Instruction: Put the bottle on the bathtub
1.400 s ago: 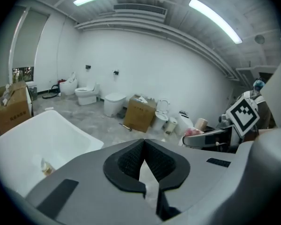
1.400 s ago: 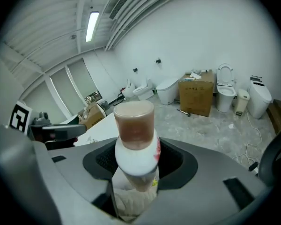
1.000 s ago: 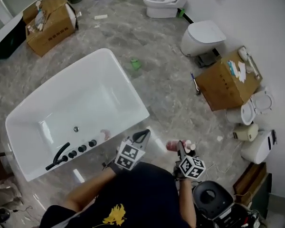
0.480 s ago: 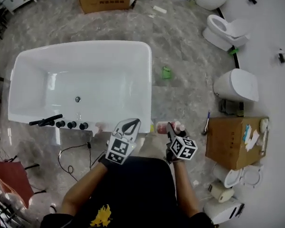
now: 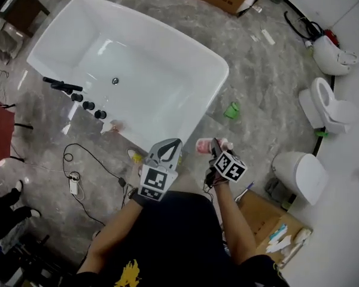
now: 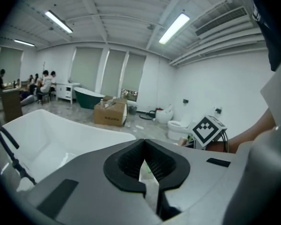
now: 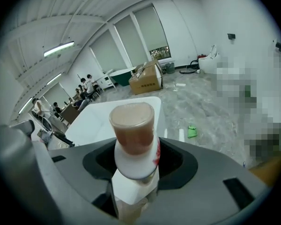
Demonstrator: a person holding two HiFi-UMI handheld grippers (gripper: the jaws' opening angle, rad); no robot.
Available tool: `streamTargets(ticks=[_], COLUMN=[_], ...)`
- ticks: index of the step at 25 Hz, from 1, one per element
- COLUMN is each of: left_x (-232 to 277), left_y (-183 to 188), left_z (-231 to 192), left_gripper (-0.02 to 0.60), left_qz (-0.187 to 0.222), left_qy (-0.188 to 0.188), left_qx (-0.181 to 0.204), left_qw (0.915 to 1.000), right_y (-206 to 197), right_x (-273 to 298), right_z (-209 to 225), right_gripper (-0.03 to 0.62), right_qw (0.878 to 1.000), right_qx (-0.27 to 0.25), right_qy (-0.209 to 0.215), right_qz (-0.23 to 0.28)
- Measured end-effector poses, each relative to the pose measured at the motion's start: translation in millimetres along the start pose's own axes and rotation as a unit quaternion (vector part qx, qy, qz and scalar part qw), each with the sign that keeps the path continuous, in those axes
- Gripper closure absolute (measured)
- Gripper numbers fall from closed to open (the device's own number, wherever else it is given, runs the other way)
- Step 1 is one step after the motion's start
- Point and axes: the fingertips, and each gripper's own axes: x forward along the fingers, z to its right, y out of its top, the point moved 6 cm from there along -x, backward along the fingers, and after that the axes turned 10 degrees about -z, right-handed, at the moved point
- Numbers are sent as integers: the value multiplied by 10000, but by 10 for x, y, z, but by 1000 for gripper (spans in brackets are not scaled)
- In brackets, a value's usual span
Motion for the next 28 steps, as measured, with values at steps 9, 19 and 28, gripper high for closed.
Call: streamTargets(ticks=[9,19,28], left_x=[326,311,197], left_y=[-69,-319,-479], left_z=[-185,-323,-461], left_gripper=[565,565,565], left_qz=[282,199,94], left_qy=[658,1131,1371], left_qx=[-674,-1087,-1352], left_qw=[9952,9874,9812], right_y=[382,767,1035], right_x=[1033,1725,2041], right_z=[174,320,231], right_gripper=[381,381,379], right_qw=[9992,9972,9961], right_qx=[-88,142,23], right_qy=[-347,-602,-779], right_qz=[-173,-427,-422])
